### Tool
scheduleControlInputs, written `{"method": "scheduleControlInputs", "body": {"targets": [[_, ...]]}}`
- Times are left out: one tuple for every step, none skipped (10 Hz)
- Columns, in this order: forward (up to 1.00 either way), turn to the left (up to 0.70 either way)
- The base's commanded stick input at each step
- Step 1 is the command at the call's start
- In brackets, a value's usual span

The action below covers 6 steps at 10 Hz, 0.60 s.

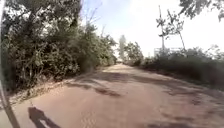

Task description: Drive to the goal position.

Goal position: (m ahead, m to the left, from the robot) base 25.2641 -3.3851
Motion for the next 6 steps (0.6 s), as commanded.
{"method": "scheduleControlInputs", "body": {"targets": [[0.70, 0.00], [0.70, 0.00], [0.70, 0.00], [0.70, 0.00], [0.70, 0.00], [0.70, 0.00]]}}
